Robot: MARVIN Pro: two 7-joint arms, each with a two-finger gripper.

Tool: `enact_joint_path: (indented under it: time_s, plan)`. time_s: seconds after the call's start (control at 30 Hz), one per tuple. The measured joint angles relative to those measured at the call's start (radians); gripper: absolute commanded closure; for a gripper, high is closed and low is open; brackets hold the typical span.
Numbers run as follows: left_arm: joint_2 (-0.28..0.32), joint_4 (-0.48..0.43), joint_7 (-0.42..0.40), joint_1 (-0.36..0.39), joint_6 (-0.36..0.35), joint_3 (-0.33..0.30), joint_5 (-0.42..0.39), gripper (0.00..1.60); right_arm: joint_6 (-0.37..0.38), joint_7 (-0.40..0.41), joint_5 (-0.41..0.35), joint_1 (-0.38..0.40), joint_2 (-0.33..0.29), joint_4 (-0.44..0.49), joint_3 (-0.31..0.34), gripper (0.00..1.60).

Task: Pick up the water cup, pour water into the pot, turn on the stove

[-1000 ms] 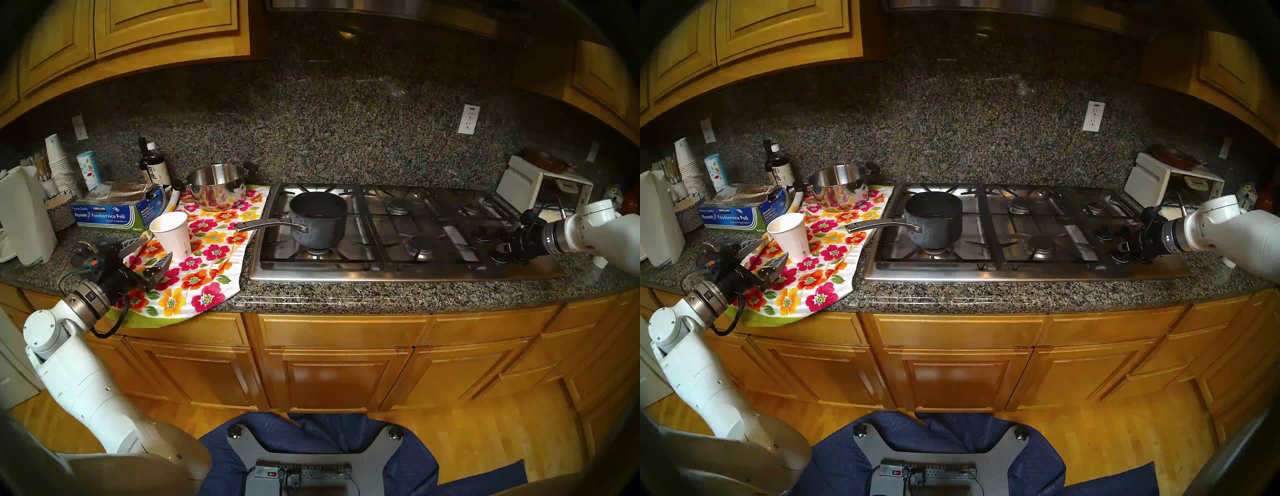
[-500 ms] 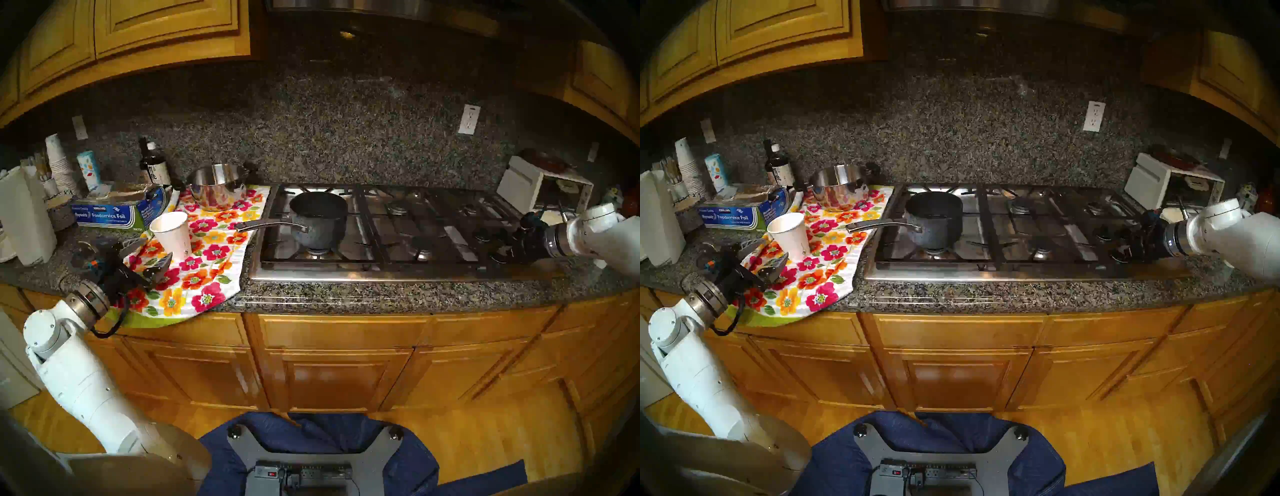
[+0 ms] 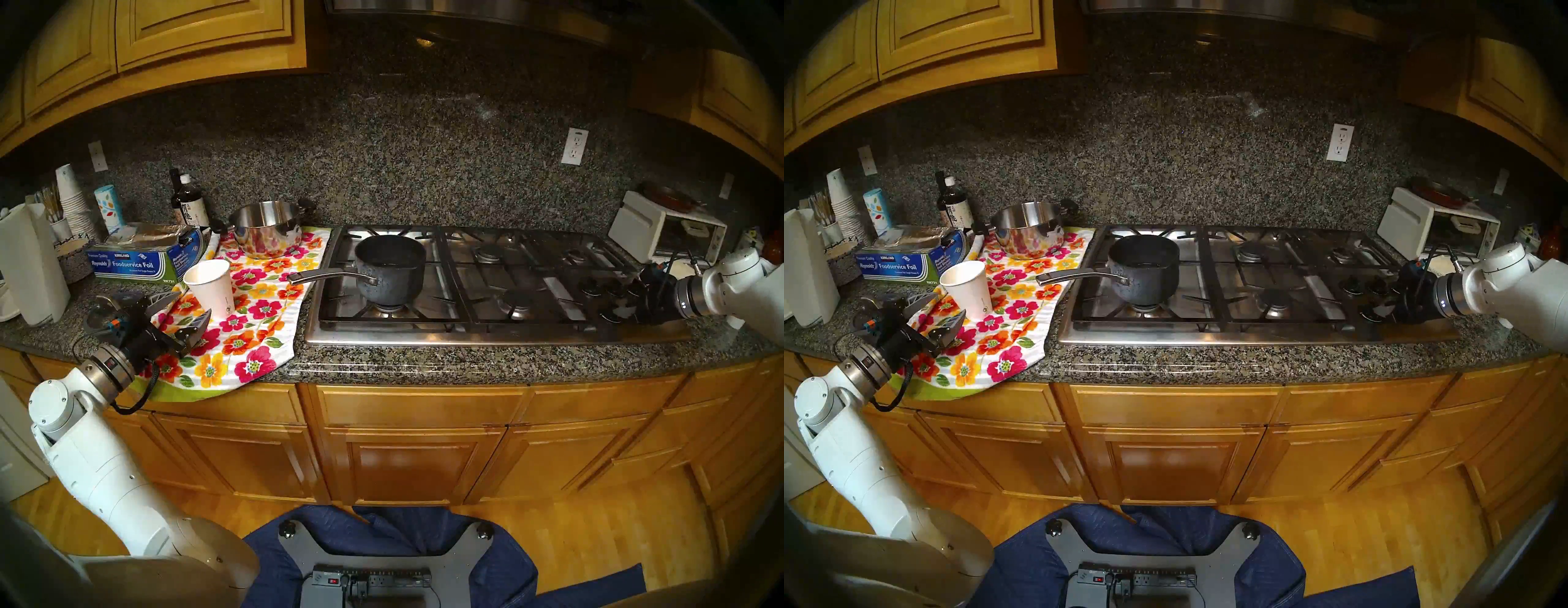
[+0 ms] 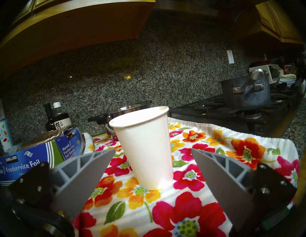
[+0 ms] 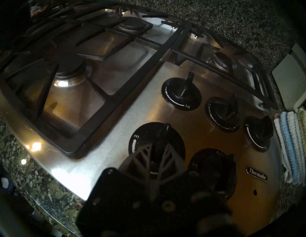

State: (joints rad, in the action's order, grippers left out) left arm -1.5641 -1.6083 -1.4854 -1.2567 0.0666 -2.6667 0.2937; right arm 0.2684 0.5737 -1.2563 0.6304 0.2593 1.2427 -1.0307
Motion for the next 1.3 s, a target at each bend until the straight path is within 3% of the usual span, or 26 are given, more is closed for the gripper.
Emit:
enact_joint_path:
  time_s: [0.43, 0.63, 1.3]
  plan:
    - [0.0, 0.0, 0.0, 0.0, 0.0, 0.001, 0.001, 0.0, -0.058, -0.013, -0.119, -0.086, 0.075, -0.073, 0.008, 1.6]
    - [0.0, 0.0, 0.0, 0.0, 0.0, 0.001, 0.001, 0.0, -0.086, -0.005, -0.137, -0.118, 0.107, -0.105, 0.007, 1.6]
    - [0.0, 0.0, 0.0, -0.001, 0.0, 0.001, 0.0, 0.0, -0.266, 0.106, -0.075, -0.152, 0.157, -0.197, -0.044, 1.6]
